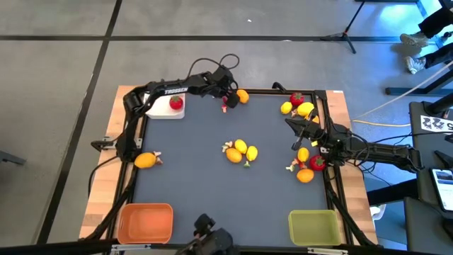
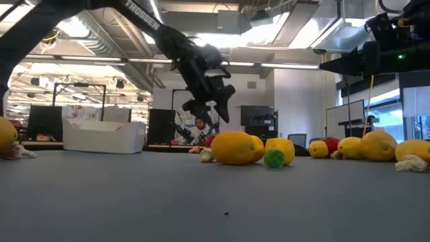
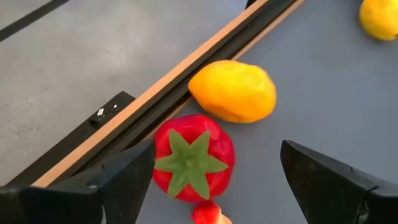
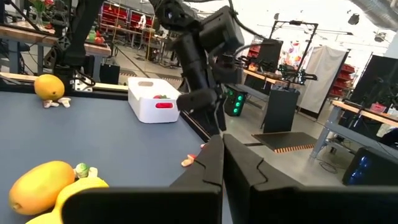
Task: Sort produce into baskets
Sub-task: Put the red tomato into the white bin
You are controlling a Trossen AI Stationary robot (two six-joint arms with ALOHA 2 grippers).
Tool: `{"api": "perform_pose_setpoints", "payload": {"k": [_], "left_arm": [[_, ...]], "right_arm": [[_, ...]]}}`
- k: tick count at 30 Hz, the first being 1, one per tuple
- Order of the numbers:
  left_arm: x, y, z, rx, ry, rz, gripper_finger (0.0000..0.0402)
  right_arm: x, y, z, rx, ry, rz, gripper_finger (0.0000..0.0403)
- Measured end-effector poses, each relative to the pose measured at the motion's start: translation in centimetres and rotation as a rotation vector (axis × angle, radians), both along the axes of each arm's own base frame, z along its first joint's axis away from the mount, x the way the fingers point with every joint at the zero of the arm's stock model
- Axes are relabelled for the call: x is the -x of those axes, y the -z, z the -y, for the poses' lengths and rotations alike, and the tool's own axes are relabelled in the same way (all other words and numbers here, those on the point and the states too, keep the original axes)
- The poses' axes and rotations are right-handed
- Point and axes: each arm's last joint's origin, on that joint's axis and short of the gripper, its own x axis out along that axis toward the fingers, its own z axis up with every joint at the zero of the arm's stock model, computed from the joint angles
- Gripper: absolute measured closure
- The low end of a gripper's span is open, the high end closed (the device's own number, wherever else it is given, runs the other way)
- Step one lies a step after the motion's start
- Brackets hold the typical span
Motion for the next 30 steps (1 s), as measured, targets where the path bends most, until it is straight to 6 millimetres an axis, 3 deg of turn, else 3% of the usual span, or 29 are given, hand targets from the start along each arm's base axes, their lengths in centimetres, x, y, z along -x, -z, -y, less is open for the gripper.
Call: {"api": "perform_pose_setpoints", "payload": {"k": [10, 19, 30], "left_arm": [[-0.2, 3.2, -1.3, 0.004, -0.029, -0.052, 0.0061], [-0.5, 4.6, -1.2, 0.058, -0.007, -0.046, 0.0062], [-0.5, 4.7, -1.2, 0.059, -0.008, -0.043, 0.0129]], "right_arm": [[0.0, 0.1, 0.0, -0.001, 0.0, -0.007, 0.0397], [0.0, 0.2, 0.0, -0.004, 0.0, -0.018, 0.0397], [0.0, 0.2, 0.0, -0.004, 0.0, -0.02, 0.0397]]}}
